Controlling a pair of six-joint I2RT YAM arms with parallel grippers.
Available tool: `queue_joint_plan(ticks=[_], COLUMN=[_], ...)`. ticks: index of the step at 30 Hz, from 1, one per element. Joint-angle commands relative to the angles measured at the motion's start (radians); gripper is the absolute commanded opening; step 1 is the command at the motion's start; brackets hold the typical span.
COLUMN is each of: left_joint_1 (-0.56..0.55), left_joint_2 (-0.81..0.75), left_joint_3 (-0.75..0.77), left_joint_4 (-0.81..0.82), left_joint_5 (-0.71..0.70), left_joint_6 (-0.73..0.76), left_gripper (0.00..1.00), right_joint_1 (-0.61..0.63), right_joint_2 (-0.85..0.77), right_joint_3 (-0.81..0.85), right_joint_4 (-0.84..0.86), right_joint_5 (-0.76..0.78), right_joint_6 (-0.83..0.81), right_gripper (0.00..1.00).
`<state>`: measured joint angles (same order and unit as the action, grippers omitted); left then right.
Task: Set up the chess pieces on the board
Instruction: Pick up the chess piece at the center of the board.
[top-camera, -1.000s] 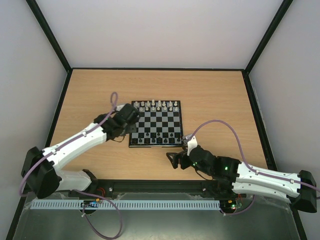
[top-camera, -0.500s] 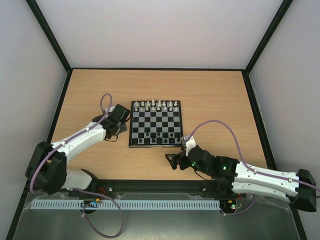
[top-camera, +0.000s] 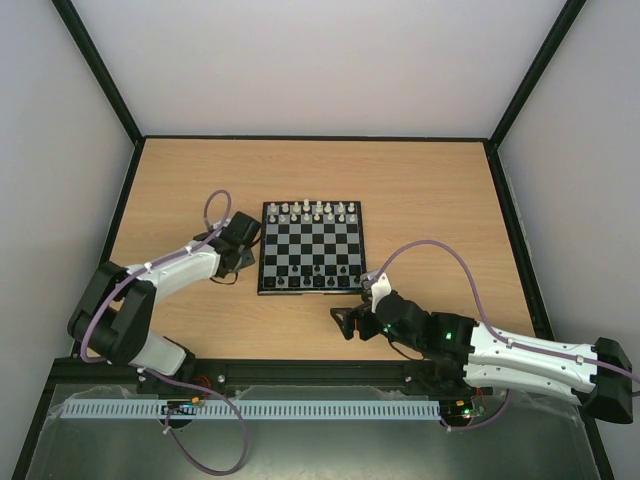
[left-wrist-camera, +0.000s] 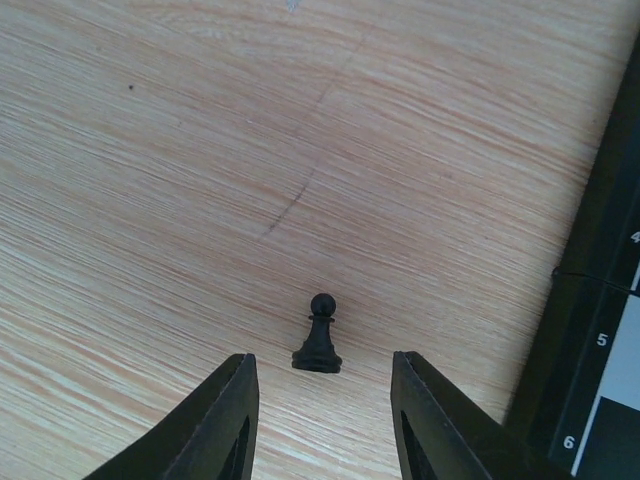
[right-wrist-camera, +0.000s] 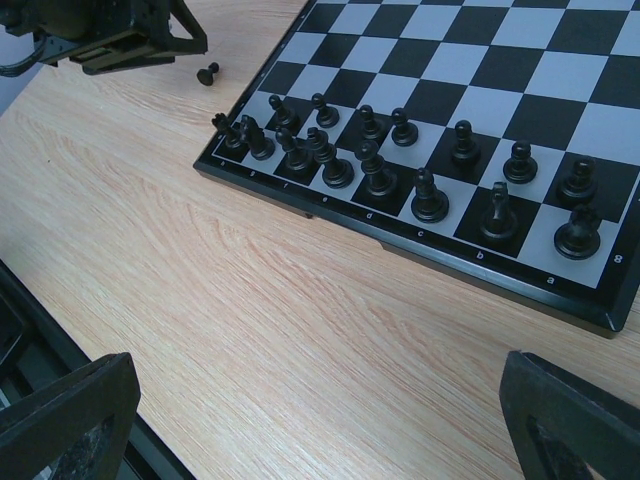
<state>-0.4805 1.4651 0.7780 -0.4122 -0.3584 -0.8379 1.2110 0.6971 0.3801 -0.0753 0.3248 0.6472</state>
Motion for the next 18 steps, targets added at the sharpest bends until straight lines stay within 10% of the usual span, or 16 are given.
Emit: queue_joint_plan(ticks=[1,18], left_joint_1=[0.008,0.013], left_joint_2=[0.028,0.095], left_joint_3=[-0.024,-0.036], left_joint_4=[0.043,0.096], left_joint_5=[0.01,0.026], left_joint_6=[0.002,0.011], left_gripper=[0.39,0.26], right_joint_1=[-0.004,-0.004], right_joint_2=[0.002,-0.01], right_joint_3=[-0.01,-0.016], right_joint_4=[0.012,0.006], right_joint_5=[0.01,0.011], right_joint_6=[-0.008,-0.008], right_gripper=[0.99,0.99])
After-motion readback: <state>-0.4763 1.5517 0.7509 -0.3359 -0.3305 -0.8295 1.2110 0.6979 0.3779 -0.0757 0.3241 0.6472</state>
